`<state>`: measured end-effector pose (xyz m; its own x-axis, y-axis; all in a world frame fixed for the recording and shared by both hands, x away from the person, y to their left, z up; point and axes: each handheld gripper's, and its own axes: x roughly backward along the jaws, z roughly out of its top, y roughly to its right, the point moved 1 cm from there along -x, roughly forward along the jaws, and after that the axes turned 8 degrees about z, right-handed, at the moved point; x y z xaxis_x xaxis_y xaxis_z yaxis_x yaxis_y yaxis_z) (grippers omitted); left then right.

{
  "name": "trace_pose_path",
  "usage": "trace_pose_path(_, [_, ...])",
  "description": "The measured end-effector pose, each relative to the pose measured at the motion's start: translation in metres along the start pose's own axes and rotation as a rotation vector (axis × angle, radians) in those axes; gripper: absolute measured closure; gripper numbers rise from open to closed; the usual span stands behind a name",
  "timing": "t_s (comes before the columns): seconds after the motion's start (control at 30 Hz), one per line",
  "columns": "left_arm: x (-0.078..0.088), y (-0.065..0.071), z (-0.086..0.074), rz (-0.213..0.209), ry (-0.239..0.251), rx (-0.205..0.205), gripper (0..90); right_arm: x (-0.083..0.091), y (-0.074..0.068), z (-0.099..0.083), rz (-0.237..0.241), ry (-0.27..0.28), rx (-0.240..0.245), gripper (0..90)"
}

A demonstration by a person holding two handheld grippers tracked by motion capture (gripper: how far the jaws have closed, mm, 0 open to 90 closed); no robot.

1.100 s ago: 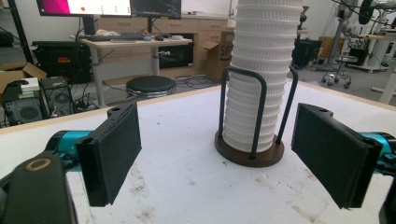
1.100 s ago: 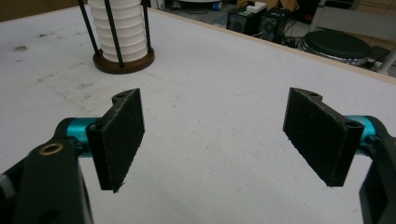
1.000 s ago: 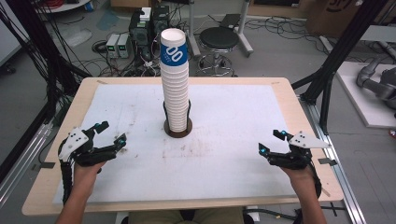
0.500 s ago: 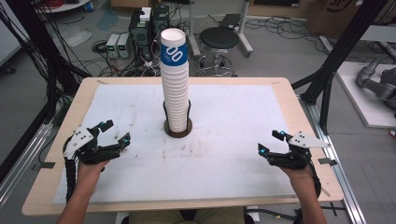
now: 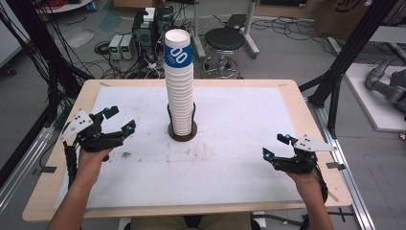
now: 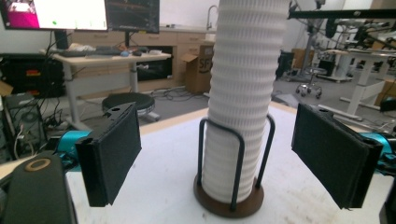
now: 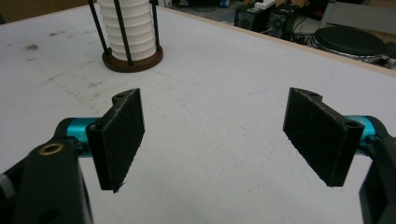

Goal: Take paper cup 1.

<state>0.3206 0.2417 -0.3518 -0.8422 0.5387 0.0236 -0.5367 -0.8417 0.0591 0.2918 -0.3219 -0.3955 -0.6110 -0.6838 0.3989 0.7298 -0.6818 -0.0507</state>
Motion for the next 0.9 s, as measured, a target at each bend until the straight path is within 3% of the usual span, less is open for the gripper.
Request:
trace_pose_path(0.37, [-0.029, 0.008, 0.067, -0.104, 0.025, -0.023, 15.1, -0.001, -0.002, 0.001, 0.005, -0.006, 0.001, 21.1])
trace_pose_path(0.53, [-0.048, 0.015, 0.093, -0.146, 0.01, -0.035, 15.1, -0.001, -0.001, 0.001, 0.004, -0.005, 0.011, 21.1])
trace_pose_path(0.9, [-0.079, 0.027, 0.12, -0.177, -0.001, -0.037, 15.1, -0.001, -0.002, 0.001, 0.012, -0.004, 0.007, 21.1])
